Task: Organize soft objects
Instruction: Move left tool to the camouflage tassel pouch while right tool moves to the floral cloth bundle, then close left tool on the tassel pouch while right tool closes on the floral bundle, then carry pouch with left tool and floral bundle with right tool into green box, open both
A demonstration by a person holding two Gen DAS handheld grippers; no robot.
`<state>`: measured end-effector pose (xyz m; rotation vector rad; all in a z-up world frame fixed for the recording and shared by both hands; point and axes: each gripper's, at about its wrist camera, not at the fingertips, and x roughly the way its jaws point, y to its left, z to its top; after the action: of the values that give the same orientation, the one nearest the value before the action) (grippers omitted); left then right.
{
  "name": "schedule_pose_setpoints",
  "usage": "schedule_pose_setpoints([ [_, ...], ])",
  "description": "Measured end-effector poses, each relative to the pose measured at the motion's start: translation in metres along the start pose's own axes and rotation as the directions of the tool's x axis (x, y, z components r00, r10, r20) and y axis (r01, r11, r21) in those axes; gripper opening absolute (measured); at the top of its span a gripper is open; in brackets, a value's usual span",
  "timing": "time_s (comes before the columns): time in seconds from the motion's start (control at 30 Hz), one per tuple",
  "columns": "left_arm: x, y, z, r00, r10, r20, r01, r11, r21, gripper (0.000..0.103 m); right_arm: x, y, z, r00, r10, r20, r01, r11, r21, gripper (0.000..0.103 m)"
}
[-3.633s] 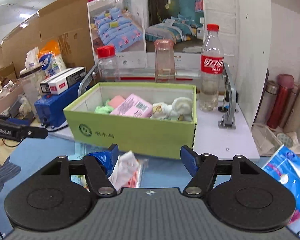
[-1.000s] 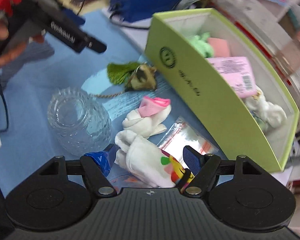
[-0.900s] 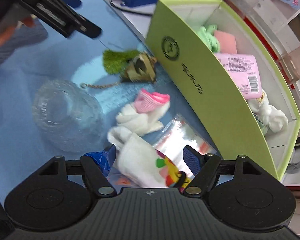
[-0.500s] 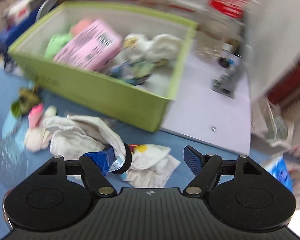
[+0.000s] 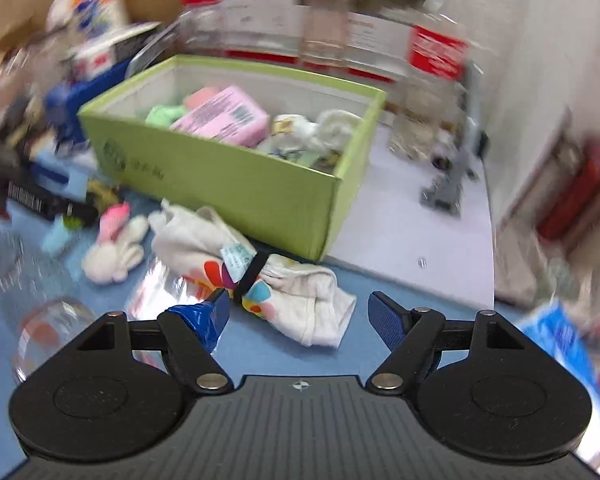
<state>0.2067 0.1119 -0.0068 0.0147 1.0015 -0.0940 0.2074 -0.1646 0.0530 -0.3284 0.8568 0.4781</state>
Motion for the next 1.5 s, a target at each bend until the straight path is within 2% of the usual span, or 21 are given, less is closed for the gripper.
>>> schedule_pose_setpoints([
  [0.07, -0.001, -0.002, 0.000, 1.000, 0.018, 0.001, -0.018, 1.000, 0.018, 0.098, 0.005, 0.007, 0.003, 0.999, 0.048, -0.012, -0.050, 0.983, -0.174, 0.062],
  [0.13, -0.002, -0.002, -0.001, 1.000, 0.025, 0.004, -0.025, 0.999, 0.035, 0.098, 0.012, 0.009, 0.008, 0.994, 0.105, -0.041, -0.112, 0.949, -0.294, 0.062],
  [0.23, -0.001, -0.002, -0.001, 1.000, -0.013, 0.004, 0.012, 0.999, 0.050, 0.098, 0.026, 0.009, 0.015, 0.986, 0.133, -0.102, -0.162, 0.912, -0.376, 0.062],
  [0.4, -0.001, 0.000, 0.000, 0.997, -0.078, 0.005, 0.078, 0.996, 0.049, 0.098, 0.056, -0.002, 0.027, 0.965, 0.192, -0.181, -0.244, 0.909, -0.338, 0.062],
  [0.57, 0.004, -0.007, 0.002, 0.995, -0.093, 0.033, 0.090, 0.993, 0.076, 0.098, 0.078, -0.003, 0.024, 0.958, 0.188, -0.217, -0.248, 0.924, -0.292, 0.063],
  [0.73, 0.014, -0.012, 0.002, 0.994, -0.098, 0.038, 0.094, 0.989, 0.111, 0.097, 0.077, -0.008, 0.015, 0.964, 0.210, -0.164, -0.241, 0.949, -0.204, 0.067],
  [0.83, 0.019, -0.010, 0.004, 0.991, -0.133, 0.024, 0.130, 0.987, 0.093, 0.095, 0.077, -0.015, 0.007, 0.966, 0.223, -0.133, -0.242, 0.958, -0.152, 0.071],
  [0.87, 0.021, -0.008, 0.004, 0.989, -0.146, 0.017, 0.144, 0.985, 0.092, 0.092, 0.079, -0.018, 0.006, 0.964, 0.230, -0.136, -0.246, 0.963, -0.113, 0.072],
  [0.93, 0.024, -0.005, 0.003, 0.988, -0.157, 0.002, 0.156, 0.984, 0.091, 0.086, 0.079, -0.016, 0.006, 0.965, 0.229, -0.132, -0.244, 0.963, -0.111, 0.074],
  [1.0, 0.022, -0.005, 0.003, 0.989, -0.146, 0.003, 0.145, 0.983, 0.114, 0.075, 0.078, -0.015, 0.005, 0.965, 0.226, -0.133, -0.240, 0.965, -0.103, 0.075],
  [1.03, 0.021, -0.004, 0.003, 0.989, -0.150, 0.002, 0.149, 0.982, 0.119, 0.051, 0.078, -0.014, 0.005, 0.965, 0.224, -0.135, -0.239, 0.965, -0.104, 0.075],
  [1.1, 0.015, 0.001, 0.003, 0.986, -0.170, 0.000, 0.169, 0.981, 0.099, 0.032, 0.076, -0.012, 0.005, 0.969, 0.214, -0.128, -0.225, 0.970, -0.086, 0.068],
  [1.13, 0.011, 0.003, 0.002, 0.982, -0.190, 0.000, 0.189, 0.978, 0.088, 0.032, 0.074, -0.011, 0.005, 0.971, 0.210, -0.118, -0.220, 0.972, -0.079, 0.065],
  [1.17, 0.006, 0.003, 0.000, 0.980, -0.199, 0.012, 0.197, 0.977, 0.085, 0.032, 0.074, -0.010, 0.006, 0.971, 0.210, -0.110, -0.219, 0.973, -0.073, 0.050],
  [1.2, 0.001, 0.005, -0.003, 0.980, -0.198, 0.024, 0.196, 0.977, 0.079, 0.032, 0.071, -0.011, 0.006, 0.970, 0.219, -0.104, -0.226, 0.972, -0.063, 0.030],
  [1.27, -0.011, 0.011, -0.008, 0.977, -0.209, 0.048, 0.207, 0.977, 0.050, 0.032, 0.064, -0.013, 0.005, 0.963, 0.251, -0.103, -0.255, 0.966, -0.029, 0.025],
  [1.37, -0.034, 0.021, -0.013, 0.973, -0.213, 0.091, 0.212, 0.977, 0.015, 0.032, 0.050, -0.008, -0.004, 0.966, 0.241, -0.095, -0.246, 0.968, -0.042, 0.024],
  [1.5, -0.071, 0.029, -0.009, 0.958, -0.231, 0.168, 0.233, 0.972, 0.004, 0.032, 0.015, -0.013, -0.009, 0.971, 0.237, -0.005, -0.237, 0.971, 0.015, 0.024],
])
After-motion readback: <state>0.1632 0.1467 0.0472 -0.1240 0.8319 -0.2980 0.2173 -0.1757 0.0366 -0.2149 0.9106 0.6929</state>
